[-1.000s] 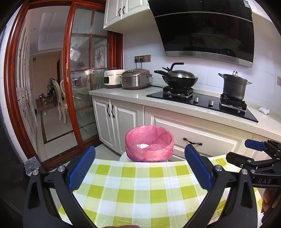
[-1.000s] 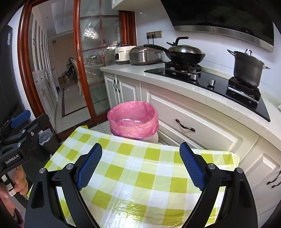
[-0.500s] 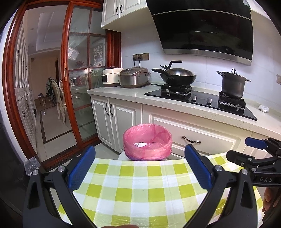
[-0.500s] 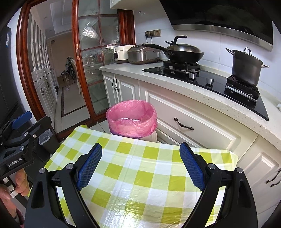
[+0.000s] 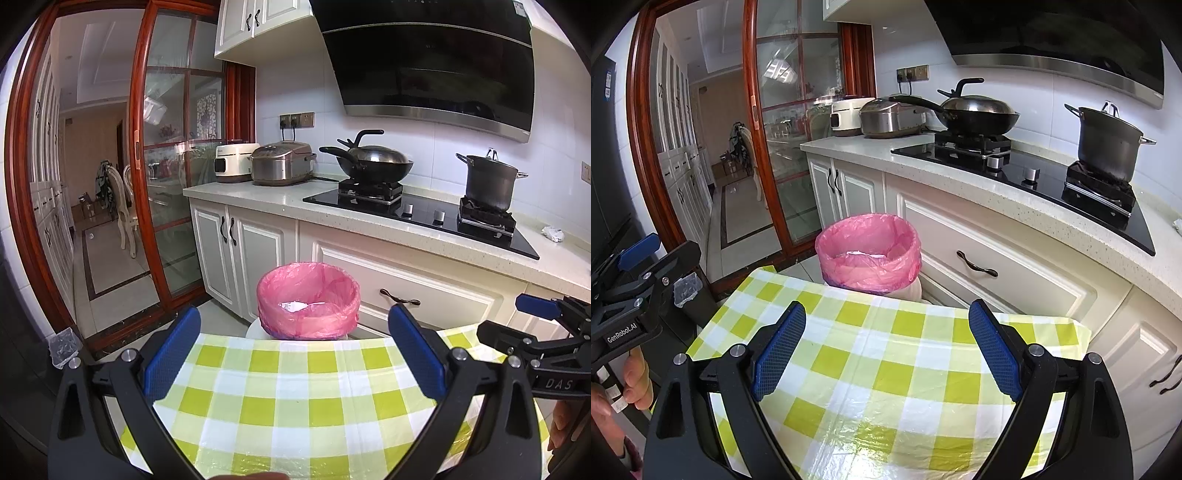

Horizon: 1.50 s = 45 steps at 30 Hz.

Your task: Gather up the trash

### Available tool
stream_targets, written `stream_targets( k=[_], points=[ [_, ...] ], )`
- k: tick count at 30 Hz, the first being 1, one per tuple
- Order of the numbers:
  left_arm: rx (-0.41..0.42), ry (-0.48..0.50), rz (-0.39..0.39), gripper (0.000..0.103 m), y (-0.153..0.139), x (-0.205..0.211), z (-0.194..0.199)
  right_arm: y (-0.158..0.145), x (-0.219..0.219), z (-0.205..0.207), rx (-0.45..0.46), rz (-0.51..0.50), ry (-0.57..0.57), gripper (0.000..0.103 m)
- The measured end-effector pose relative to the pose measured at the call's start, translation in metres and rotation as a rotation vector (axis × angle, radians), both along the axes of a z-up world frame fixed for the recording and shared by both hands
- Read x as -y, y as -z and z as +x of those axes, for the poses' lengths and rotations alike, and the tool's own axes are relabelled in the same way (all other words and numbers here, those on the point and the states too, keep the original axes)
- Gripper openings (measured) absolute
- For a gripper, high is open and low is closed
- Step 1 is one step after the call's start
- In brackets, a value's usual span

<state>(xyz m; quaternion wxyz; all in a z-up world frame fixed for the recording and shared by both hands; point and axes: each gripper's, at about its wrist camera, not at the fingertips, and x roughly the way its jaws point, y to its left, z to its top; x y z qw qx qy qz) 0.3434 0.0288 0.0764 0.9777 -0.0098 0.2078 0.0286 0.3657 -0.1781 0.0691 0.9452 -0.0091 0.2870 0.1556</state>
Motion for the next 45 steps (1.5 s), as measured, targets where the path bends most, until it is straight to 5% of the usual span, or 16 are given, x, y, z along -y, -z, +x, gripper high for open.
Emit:
stream_targets(
  k=[45],
  points=[
    [-0.030, 0.023, 0.009, 0.098, 0.0036, 0.0026, -0.0037, -0.0078, 0.0019, -0.0002, 0.015, 0.005, 0.005, 0.084]
  ],
)
